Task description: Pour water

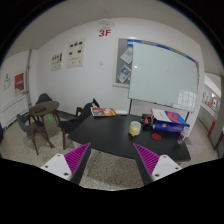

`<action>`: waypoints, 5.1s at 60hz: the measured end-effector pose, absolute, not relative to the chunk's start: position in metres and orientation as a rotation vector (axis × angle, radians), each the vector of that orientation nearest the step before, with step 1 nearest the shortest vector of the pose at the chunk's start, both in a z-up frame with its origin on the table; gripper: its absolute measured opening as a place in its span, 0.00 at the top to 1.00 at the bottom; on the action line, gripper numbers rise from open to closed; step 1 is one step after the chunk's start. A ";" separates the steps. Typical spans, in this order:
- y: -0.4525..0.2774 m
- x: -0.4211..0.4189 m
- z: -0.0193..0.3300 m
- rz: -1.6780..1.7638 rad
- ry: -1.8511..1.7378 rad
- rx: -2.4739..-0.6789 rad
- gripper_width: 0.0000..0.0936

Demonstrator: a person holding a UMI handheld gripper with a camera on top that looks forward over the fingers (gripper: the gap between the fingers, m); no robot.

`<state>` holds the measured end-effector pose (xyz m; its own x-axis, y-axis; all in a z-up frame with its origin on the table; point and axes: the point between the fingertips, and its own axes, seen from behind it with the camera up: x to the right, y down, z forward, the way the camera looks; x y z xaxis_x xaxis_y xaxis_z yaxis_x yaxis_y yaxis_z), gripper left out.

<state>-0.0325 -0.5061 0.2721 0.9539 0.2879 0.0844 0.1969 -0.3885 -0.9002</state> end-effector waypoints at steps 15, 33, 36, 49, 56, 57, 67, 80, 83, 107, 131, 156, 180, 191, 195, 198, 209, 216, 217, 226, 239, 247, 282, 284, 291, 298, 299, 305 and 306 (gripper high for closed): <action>-0.480 0.074 0.200 0.015 -0.234 -2.106 0.10; -0.373 0.293 0.102 -0.151 -0.043 -2.184 0.10; -0.345 0.332 0.091 -0.176 -0.012 -2.180 0.10; -0.209 0.459 0.071 -0.210 0.064 -2.092 0.10; -0.146 0.499 0.061 -0.189 0.080 -2.069 0.10; -0.138 0.503 0.061 -0.187 0.080 -2.064 0.09; -0.069 0.523 0.054 -0.153 0.056 -2.010 0.10; -0.030 0.518 0.060 -0.112 -0.021 -1.904 0.40; -0.028 0.517 0.061 -0.109 -0.032 -1.883 0.43; -0.026 0.520 0.080 -0.217 -0.012 -1.859 0.56; -0.028 0.428 0.282 -0.901 -0.306 -1.575 0.56; 0.024 0.183 0.269 -1.537 -1.329 -0.989 0.56; 0.039 0.137 0.178 -1.613 -1.701 -0.825 0.56; 0.027 0.137 0.210 -1.453 -1.542 -0.959 0.55; 0.019 0.140 0.241 -1.314 -1.373 -1.088 0.56; 0.013 0.144 0.265 -1.175 -1.218 -1.194 0.56; -0.001 0.185 0.330 -0.608 -0.638 -1.511 0.56; -0.004 0.212 0.308 -0.279 -0.339 -1.657 0.56; -0.012 0.203 0.298 -0.260 -0.296 -1.668 0.56; -0.009 0.242 0.230 -0.110 -0.149 -1.764 0.56; 0.002 0.253 0.122 0.019 -0.112 -1.886 0.56; 0.008 0.252 0.070 0.045 -0.108 -1.926 0.56; -0.055 0.260 0.082 -0.091 -0.096 -2.008 0.10; -0.069 0.258 0.091 -0.103 -0.087 -2.010 0.10; -0.124 0.242 0.125 -0.122 -0.046 -2.000 0.10; -0.190 0.222 0.155 -0.145 -0.022 -1.994 0.10; -0.198 0.219 0.159 -0.151 -0.020 -1.994 0.10; -0.252 0.200 0.177 -0.188 -0.025 -1.985 0.10; -0.261 0.197 0.179 -0.193 -0.027 -1.984 0.10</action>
<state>0.1968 -0.2606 0.1788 0.9865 -0.0696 0.1481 0.1071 -0.4103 -0.9056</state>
